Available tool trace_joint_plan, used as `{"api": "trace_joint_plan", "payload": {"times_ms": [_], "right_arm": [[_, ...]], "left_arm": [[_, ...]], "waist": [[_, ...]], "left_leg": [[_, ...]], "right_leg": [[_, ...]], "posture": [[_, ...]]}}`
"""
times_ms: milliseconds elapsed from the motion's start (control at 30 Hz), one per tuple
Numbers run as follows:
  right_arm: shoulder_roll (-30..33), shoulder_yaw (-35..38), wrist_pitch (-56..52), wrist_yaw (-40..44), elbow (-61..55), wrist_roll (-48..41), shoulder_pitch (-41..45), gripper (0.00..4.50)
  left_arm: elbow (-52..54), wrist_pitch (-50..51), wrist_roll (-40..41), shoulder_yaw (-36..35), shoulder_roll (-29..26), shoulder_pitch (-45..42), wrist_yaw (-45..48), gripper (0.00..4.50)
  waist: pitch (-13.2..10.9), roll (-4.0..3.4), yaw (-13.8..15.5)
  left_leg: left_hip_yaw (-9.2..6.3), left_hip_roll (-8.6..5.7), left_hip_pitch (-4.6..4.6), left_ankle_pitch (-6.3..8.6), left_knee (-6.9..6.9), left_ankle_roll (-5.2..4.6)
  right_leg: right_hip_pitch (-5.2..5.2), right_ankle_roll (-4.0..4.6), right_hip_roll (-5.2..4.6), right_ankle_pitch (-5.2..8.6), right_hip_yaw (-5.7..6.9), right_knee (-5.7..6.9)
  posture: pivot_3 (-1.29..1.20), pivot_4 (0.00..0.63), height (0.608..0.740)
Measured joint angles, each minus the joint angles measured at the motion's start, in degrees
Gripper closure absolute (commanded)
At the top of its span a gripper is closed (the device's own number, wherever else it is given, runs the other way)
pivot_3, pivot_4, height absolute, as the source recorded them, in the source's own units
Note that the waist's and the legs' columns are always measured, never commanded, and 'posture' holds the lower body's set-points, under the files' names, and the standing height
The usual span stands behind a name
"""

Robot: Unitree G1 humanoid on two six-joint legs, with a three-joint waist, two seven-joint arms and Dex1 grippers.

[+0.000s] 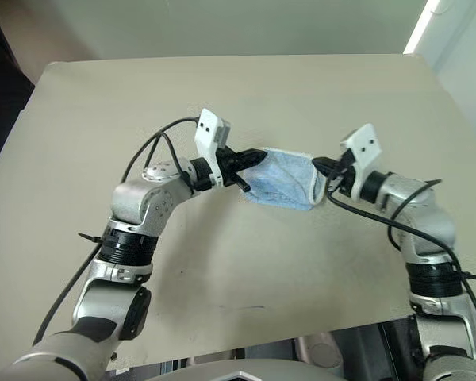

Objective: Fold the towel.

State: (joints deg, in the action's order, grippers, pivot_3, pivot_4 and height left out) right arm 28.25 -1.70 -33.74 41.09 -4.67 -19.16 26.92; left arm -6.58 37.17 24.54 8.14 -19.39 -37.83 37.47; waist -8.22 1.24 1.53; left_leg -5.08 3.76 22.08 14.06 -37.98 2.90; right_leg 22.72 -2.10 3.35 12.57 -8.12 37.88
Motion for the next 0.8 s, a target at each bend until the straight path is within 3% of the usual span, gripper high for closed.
{"api": "trace_joint_plan", "payload": {"times_ms": [167, 800], "right_arm": [[-1.0, -1.59, 0.65, -0.08, 2.74, 1.39, 0.01, 4.5], [-1.0, -1.58, 1.14, -0.08, 3.03, 1.49, 0.29, 4.5]], "left_arm": [[-0.12, -1.01, -2.23, 2.01, 0.15, 1.51, 2.38, 4.46], [-0.11, -1.18, -3.9, 1.59, 0.63, 1.51, 3.68, 4.46]], "waist": [[0.01, -0.02, 0.0], [0.01, -0.02, -0.02]], "left_leg": [[-0.07, -0.01, 0.47, 0.01, -0.02, -0.02], [-0.12, -0.03, 0.47, 0.01, -0.03, -0.03]], "right_leg": [[0.39, -0.04, -0.21, 0.0, 0.1, 0.0], [0.36, -0.06, -0.31, 0.01, 0.03, 0.0]], "posture": [[0.0, 0.15, 0.74], [0.0, 0.15, 0.74]]}}
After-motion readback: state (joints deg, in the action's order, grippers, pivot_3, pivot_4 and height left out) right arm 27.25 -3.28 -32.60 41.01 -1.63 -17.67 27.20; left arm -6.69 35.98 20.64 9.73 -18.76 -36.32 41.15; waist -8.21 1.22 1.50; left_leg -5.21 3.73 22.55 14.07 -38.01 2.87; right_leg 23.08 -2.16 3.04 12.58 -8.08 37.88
